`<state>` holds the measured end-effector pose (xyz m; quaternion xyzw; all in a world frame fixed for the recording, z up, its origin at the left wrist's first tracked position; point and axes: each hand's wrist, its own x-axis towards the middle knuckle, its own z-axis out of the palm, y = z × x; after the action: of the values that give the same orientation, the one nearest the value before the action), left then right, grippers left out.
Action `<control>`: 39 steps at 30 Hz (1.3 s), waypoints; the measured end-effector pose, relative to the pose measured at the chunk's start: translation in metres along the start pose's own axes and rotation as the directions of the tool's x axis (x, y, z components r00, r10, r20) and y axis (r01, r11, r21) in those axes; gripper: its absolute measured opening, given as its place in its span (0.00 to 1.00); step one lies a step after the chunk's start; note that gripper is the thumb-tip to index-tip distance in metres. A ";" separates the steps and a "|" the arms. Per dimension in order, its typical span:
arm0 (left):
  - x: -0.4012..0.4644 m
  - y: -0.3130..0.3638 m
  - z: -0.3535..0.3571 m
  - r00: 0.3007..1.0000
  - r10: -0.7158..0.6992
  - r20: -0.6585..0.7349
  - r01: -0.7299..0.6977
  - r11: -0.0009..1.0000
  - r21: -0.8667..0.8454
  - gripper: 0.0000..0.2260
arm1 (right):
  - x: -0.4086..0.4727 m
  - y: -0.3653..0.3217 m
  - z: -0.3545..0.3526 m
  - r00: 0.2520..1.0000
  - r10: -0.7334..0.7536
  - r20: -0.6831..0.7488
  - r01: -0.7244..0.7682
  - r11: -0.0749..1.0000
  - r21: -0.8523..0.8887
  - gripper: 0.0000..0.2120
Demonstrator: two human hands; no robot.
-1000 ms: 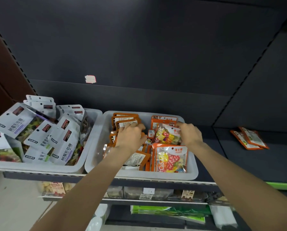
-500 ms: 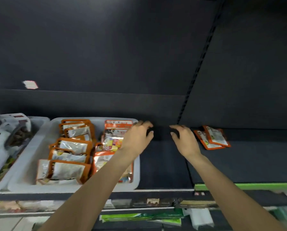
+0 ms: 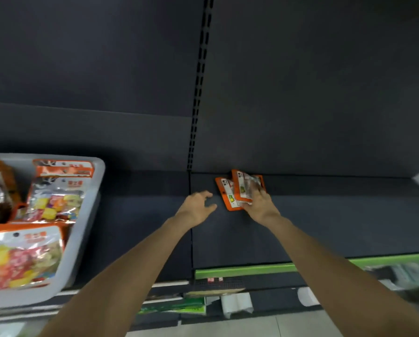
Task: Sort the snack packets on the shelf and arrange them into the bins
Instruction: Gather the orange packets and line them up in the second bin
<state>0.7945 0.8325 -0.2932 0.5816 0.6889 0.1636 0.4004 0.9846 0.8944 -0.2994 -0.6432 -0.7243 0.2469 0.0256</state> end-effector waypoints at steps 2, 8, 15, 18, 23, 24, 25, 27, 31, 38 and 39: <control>0.007 0.007 0.011 1.000 -0.023 -0.007 0.023 0.995 -0.098 0.22 | 0.008 0.011 -0.004 1.000 -0.021 0.023 0.022 0.999 -0.027 0.37; 0.027 0.017 0.028 0.993 -0.110 -0.041 0.095 0.957 -0.275 0.22 | -0.017 0.026 0.015 0.991 -0.131 0.025 0.133 0.989 -0.069 0.28; 0.015 0.014 0.023 0.954 -0.107 -0.279 0.012 0.947 -0.321 0.15 | -0.024 0.020 0.005 0.974 -0.162 -0.159 0.147 0.984 -0.102 0.18; 0.000 0.005 0.007 0.922 -0.061 -0.382 -0.046 0.963 -0.266 0.13 | -0.009 0.011 -0.002 0.968 -0.236 -0.085 0.229 0.969 -0.090 0.30; -0.034 -0.011 -0.026 0.888 -0.043 -0.459 -0.068 0.972 -0.223 0.10 | 0.017 -0.008 -0.006 0.921 -0.300 0.248 0.375 0.854 -0.360 0.35; -0.041 -0.015 -0.032 0.880 -0.046 -0.473 -0.065 0.974 -0.216 0.10 | 0.022 -0.011 -0.006 0.911 -0.290 0.293 0.389 0.840 -0.378 0.32; -0.047 -0.017 -0.037 0.873 -0.047 -0.485 -0.063 0.976 -0.208 0.09 | 0.026 -0.014 -0.007 0.896 -0.293 0.334 0.415 0.820 -0.393 0.29; -0.058 -0.021 -0.044 0.866 -0.040 -0.499 -0.060 0.981 -0.184 0.09 | 0.030 -0.022 -0.008 0.857 -0.330 0.397 0.489 0.765 -0.420 0.22; -0.070 -0.023 -0.050 0.864 -0.045 -0.502 -0.064 0.978 -0.198 0.09 | 0.026 -0.036 -0.008 0.828 -0.407 0.385 0.553 0.706 -0.443 0.10; -0.073 -0.019 -0.049 0.847 -0.011 -0.532 -0.114 0.973 -0.203 0.08 | 0.011 -0.037 -0.011 0.874 -0.462 0.149 0.481 0.784 -0.393 0.06; -0.075 -0.018 -0.050 0.845 -0.015 -0.535 -0.114 0.971 -0.208 0.08 | 0.007 -0.038 -0.013 0.878 -0.467 0.106 0.473 0.812 -0.342 0.04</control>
<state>0.7455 0.7700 -0.2478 0.4802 0.7337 0.4081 0.2540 0.9532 0.9032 -0.2752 -0.4359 -0.8933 0.1023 -0.0380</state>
